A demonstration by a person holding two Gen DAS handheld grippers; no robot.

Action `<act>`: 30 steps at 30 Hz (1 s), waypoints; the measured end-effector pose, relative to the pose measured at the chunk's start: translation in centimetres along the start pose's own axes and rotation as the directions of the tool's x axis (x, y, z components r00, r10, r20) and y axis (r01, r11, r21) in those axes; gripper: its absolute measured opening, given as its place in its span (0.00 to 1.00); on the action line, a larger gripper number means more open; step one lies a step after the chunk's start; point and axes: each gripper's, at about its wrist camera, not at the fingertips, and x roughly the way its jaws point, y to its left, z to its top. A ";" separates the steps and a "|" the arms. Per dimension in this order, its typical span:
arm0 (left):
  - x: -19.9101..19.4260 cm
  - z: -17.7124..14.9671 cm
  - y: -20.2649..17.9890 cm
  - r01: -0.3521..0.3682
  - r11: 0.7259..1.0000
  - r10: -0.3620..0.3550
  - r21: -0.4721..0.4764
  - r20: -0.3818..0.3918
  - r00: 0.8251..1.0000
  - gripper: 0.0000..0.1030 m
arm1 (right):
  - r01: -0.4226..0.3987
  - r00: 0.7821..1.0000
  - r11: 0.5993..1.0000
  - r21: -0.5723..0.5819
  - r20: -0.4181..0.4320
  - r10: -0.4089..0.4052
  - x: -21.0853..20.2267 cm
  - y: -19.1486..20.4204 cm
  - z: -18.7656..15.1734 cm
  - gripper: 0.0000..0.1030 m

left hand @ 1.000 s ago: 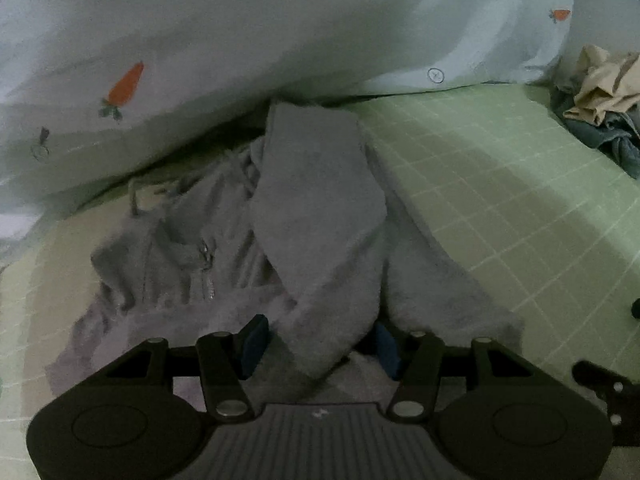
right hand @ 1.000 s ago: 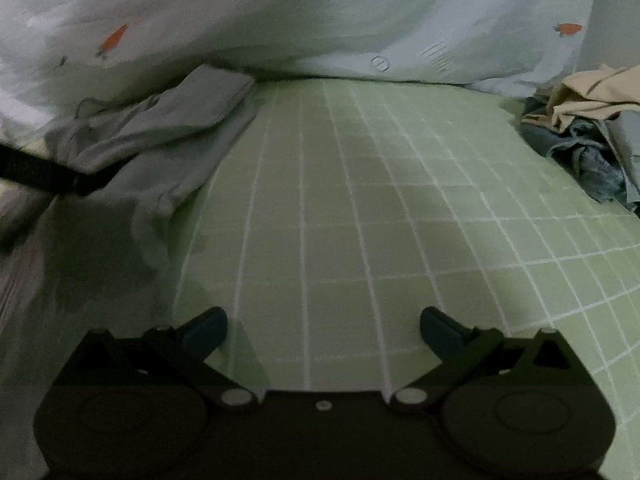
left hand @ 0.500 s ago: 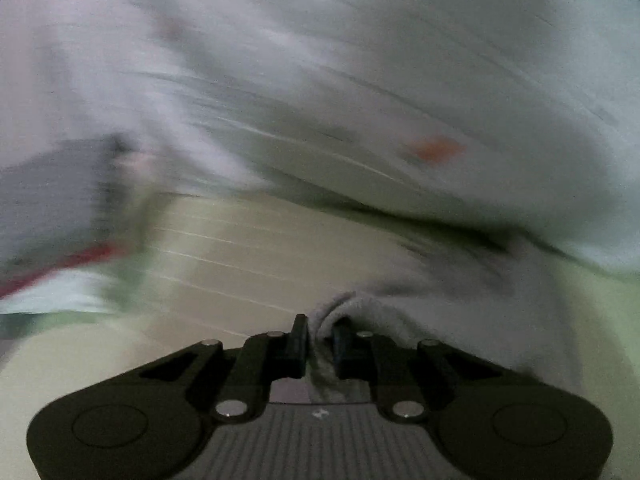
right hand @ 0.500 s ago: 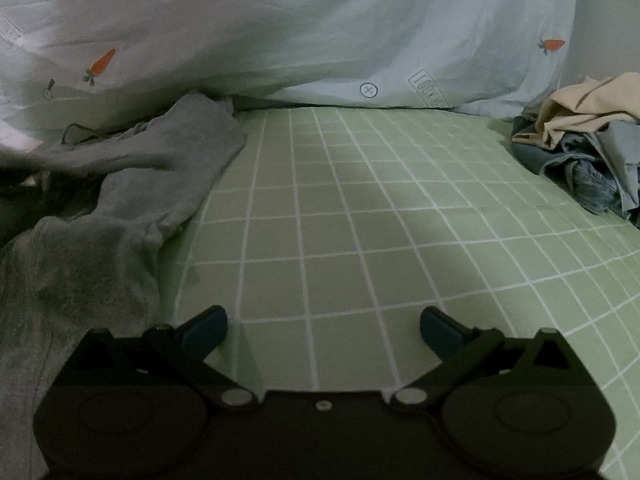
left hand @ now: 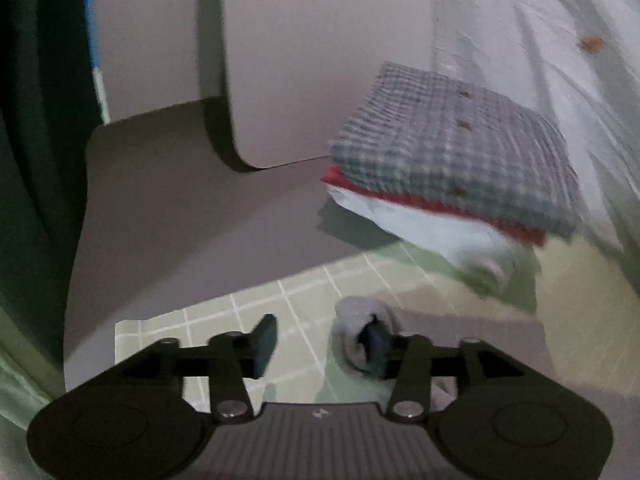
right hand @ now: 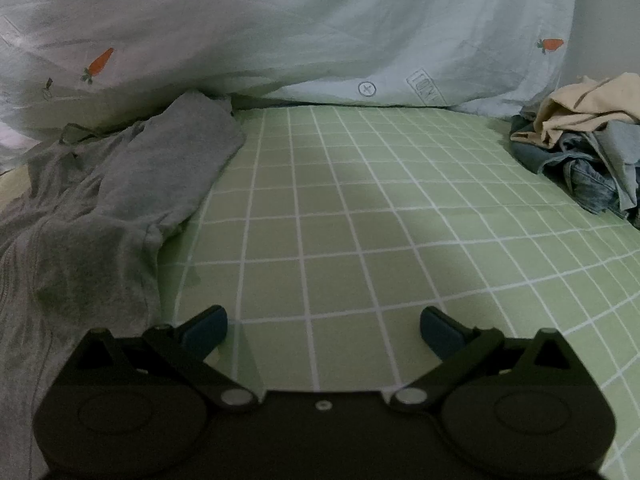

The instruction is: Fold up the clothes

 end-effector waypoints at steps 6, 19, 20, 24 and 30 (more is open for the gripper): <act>-3.5 -2.2 -5.1 0.171 0.970 -0.184 0.171 0.066 0.981 0.78 | -0.003 0.997 1.000 0.009 -0.079 0.004 0.6 0.0 1.3 1.00; -5.9 -10.3 -16.1 0.500 0.695 -0.494 0.517 -0.163 0.854 0.88 | -0.202 0.971 0.952 0.231 -0.079 0.226 5.2 -0.7 9.8 1.00; -5.4 -11.1 -16.6 0.503 0.675 -0.482 0.540 -0.194 0.855 0.89 | -0.210 0.970 0.956 0.205 -0.081 0.230 6.0 -0.1 10.5 1.00; -4.3 -13.7 -17.8 0.465 0.628 -0.422 0.624 -0.230 0.877 1.00 | -0.231 0.963 0.965 0.127 -0.114 0.245 9.8 2.4 13.1 0.99; -2.4 -12.6 -16.9 0.573 0.617 -0.469 0.539 -0.332 0.818 1.00 | -0.256 0.956 0.966 0.022 -0.142 0.257 15.5 5.6 16.9 0.81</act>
